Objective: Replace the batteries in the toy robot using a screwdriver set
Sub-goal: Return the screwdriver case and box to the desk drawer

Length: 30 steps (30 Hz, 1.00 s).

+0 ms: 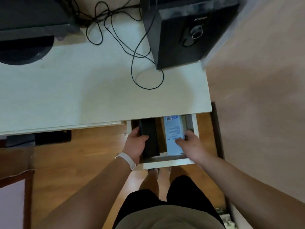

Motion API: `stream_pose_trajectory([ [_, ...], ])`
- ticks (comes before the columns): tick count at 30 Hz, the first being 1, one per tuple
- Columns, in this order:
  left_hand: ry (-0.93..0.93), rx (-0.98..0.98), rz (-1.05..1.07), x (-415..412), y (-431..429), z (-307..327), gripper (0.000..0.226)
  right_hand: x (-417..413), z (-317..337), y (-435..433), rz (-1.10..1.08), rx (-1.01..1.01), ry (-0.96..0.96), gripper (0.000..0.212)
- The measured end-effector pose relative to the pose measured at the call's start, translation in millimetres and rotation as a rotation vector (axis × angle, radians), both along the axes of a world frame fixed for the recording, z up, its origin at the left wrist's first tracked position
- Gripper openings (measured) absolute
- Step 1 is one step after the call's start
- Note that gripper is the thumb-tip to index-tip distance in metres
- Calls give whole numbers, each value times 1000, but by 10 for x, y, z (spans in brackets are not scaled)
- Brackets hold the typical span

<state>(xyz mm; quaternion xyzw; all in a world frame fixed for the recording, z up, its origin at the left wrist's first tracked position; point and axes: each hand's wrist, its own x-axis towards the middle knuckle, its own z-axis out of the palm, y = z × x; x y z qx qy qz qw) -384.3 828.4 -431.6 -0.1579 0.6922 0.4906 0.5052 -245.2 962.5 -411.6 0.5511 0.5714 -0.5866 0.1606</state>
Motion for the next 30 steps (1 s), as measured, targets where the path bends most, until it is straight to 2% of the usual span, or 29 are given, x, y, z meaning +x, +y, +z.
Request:
stream_pose_trajectory([
  [7,98,-39,-98,87,156,-346,47,-154,-327,30,30,-33,-40,36],
  [11,119,-67,-132,122,211,-492,48,-167,-464,68,51,-39,-74,37],
  [17,175,-150,-171,143,279,-492,50,-159,-484,58,74,-29,-88,38],
  [23,156,-139,-211,214,145,-248,56,-95,-298,53,100,2,-14,48],
  [27,228,-141,-274,257,-115,-67,40,89,-162,42,191,51,-24,51],
  [30,406,-128,-383,235,-388,39,27,250,-103,42,238,132,-9,41],
])
